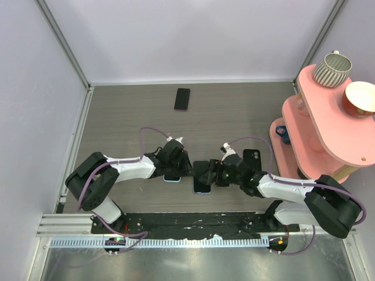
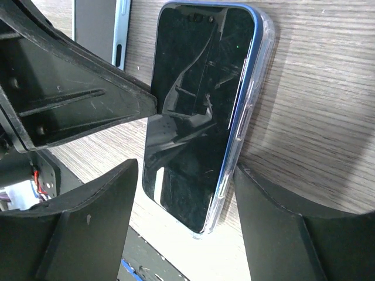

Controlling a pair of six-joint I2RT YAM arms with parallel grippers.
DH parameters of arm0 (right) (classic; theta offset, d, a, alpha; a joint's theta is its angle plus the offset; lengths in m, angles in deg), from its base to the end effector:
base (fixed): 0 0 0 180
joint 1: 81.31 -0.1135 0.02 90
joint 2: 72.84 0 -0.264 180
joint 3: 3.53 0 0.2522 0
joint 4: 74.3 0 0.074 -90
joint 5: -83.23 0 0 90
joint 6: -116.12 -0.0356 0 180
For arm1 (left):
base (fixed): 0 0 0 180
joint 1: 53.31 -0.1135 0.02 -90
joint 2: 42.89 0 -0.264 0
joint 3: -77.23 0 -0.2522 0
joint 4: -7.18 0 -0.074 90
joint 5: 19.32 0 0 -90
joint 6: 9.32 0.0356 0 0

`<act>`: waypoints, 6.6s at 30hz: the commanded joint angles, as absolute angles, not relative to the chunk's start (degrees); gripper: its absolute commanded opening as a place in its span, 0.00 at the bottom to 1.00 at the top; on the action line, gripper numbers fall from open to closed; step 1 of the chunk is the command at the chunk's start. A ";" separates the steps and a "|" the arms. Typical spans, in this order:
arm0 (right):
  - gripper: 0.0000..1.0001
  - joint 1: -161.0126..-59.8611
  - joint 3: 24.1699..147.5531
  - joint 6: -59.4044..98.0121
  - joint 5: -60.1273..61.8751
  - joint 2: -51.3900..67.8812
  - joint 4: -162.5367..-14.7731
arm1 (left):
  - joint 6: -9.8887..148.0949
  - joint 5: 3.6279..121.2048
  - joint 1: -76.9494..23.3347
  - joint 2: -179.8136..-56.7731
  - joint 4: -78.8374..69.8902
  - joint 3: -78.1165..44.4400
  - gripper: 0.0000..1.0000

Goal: Put the phone into the phone case

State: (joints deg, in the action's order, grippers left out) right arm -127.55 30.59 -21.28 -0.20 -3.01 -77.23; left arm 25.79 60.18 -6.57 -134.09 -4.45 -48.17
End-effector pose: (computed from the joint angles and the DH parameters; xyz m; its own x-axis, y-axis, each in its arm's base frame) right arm 0.1486 0.1611 0.1458 -0.8660 0.1530 -0.4761 -0.2096 0.7534 0.6233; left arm 0.2013 -0.2234 0.1458 -0.9478 -0.1665 -0.2719 0.0416 0.7810 -0.6231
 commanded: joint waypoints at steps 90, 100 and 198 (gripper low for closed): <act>0.01 -124.29 23.32 -29.69 9.40 -15.25 -42.98 | 35.59 52.32 -17.17 -114.18 -24.59 -34.95 0.58; 0.01 -124.29 24.11 -30.40 15.46 -23.09 -33.13 | 29.37 34.75 -20.44 -97.56 -6.96 -47.59 0.74; 0.01 -124.11 45.56 -20.55 21.09 -26.61 -59.59 | 21.36 19.61 -13.84 -102.13 25.58 -57.37 0.39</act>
